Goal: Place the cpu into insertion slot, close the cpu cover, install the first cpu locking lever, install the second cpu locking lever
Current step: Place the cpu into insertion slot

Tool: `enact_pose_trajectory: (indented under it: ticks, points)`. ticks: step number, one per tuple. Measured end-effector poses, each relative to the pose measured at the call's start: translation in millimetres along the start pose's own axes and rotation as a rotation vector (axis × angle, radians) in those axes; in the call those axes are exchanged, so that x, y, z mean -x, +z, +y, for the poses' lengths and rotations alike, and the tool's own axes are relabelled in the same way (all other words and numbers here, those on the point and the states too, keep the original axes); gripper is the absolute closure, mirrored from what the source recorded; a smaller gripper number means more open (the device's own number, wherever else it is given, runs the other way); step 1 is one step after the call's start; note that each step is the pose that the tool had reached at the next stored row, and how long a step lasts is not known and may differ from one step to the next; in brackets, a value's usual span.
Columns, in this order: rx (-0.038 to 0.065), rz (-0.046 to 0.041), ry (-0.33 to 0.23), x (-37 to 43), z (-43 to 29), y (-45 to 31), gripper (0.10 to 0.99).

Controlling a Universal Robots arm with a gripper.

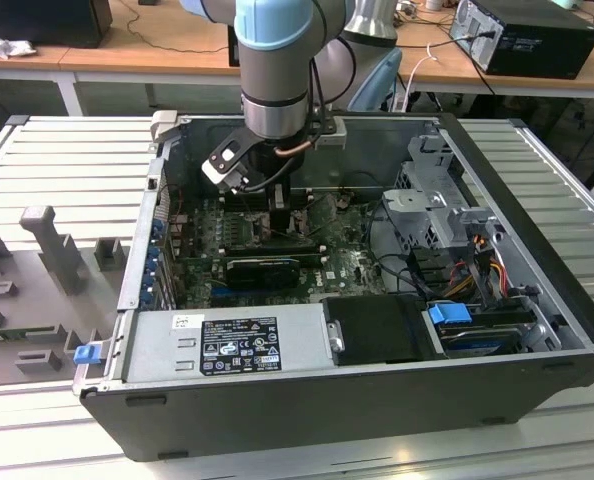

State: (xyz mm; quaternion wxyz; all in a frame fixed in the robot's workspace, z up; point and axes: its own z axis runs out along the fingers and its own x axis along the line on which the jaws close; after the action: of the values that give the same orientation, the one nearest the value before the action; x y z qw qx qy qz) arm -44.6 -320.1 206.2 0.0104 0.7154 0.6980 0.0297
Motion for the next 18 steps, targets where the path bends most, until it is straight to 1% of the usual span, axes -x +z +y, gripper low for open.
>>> enact_pose_trajectory:
  ticks: [5, 9, 11, 12, 15, 18]
  points:
    - [-0.001, 0.0029, -0.001, 0.1, -0.3, 4.0, 0.557]
    - [-0.001, 0.0031, -0.001, 0.1, -0.3, 4.4, 0.557]
    - [-0.001, 0.0031, -0.001, 0.1, -0.3, 4.4, 0.545]
    - [-0.001, 0.0031, -0.001, 0.1, -0.3, 4.4, 0.482]
    - [-0.001, 0.0039, -0.001, -0.3, -0.2, 4.5, 0.482]
    - [-0.001, 0.0058, -0.001, -2.6, -0.4, 4.6, 0.482]
